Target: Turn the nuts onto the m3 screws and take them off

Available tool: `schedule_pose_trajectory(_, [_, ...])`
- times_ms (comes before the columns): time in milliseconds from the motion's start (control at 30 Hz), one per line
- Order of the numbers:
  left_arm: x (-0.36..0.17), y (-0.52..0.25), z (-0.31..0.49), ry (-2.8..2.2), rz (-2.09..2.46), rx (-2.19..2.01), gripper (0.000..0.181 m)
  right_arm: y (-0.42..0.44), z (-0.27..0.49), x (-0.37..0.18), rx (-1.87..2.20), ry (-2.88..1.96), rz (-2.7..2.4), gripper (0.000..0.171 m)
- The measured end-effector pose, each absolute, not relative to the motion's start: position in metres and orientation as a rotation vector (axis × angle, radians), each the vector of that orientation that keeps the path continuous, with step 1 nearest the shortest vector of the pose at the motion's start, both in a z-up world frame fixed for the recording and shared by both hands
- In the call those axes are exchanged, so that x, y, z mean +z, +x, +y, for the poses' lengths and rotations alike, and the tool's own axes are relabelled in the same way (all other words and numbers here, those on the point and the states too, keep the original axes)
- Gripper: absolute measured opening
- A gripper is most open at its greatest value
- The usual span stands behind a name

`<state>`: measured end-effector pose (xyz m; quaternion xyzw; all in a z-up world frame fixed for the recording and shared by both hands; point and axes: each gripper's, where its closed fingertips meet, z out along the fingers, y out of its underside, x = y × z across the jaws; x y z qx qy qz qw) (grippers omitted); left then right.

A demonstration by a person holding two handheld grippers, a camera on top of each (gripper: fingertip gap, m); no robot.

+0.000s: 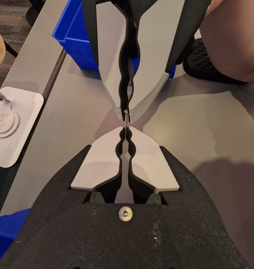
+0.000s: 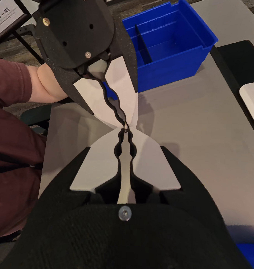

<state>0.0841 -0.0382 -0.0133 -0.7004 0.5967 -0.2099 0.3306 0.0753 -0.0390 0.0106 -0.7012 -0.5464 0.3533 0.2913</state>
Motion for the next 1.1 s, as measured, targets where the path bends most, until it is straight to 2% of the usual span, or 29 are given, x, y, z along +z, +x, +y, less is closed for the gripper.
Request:
schedule_pose_trajectory(333, [0.006, 0.087, -0.043, -1.760, 1.515, -0.670, 0.002, 0.077, -0.042, 0.025, 0.912, -1.769, -1.477, 0.019])
schedule_pose_trajectory(600, [0.047, 0.096, -0.064, -1.543, 1.453, -0.958, 0.002, 0.078, -0.064, 0.085, 1.014, -1.333, -1.443, 0.034])
schedule_pose_trajectory(733, [0.063, 0.096, -0.072, -1.476, 1.421, -1.049, 0.002, 0.077, -0.073, 0.098, 1.050, -1.232, -1.428, 0.042])
schedule_pose_trajectory(1100, [0.072, 0.092, -0.072, -1.467, 1.377, -1.110, 0.001, 0.070, -0.084, 0.108, 1.039, -1.130, -1.423, 0.044])
